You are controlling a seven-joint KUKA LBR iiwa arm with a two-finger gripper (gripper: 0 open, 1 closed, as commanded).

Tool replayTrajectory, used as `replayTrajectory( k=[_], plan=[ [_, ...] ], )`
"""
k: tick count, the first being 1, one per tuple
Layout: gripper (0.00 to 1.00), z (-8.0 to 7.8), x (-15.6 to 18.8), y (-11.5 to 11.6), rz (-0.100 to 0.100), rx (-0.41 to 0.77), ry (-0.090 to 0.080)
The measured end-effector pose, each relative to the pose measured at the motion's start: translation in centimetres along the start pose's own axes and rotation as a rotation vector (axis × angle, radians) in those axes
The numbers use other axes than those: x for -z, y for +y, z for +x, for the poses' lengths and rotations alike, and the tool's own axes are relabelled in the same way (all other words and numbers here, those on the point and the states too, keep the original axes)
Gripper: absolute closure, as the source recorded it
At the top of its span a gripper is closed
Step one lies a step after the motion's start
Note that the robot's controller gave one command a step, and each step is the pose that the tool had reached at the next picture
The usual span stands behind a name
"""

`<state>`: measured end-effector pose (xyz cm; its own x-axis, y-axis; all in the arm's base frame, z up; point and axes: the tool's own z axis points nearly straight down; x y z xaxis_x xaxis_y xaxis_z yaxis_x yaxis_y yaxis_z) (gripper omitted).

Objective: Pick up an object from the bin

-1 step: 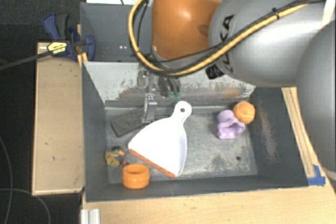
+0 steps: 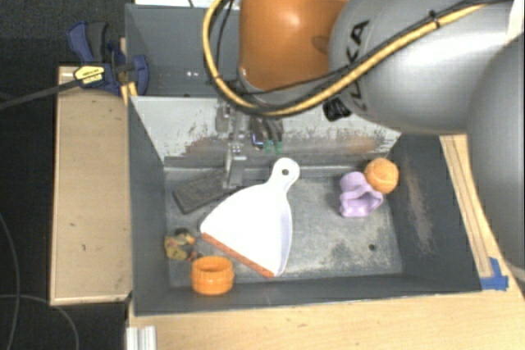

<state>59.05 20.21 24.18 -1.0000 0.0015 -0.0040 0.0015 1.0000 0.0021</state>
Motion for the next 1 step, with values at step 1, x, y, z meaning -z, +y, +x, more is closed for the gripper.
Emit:
replayTrajectory(
  k=[1],
  plan=[
    [0.0,-0.14,-7.67,-1.41,0.0,0.039,-0.003]
  ],
)
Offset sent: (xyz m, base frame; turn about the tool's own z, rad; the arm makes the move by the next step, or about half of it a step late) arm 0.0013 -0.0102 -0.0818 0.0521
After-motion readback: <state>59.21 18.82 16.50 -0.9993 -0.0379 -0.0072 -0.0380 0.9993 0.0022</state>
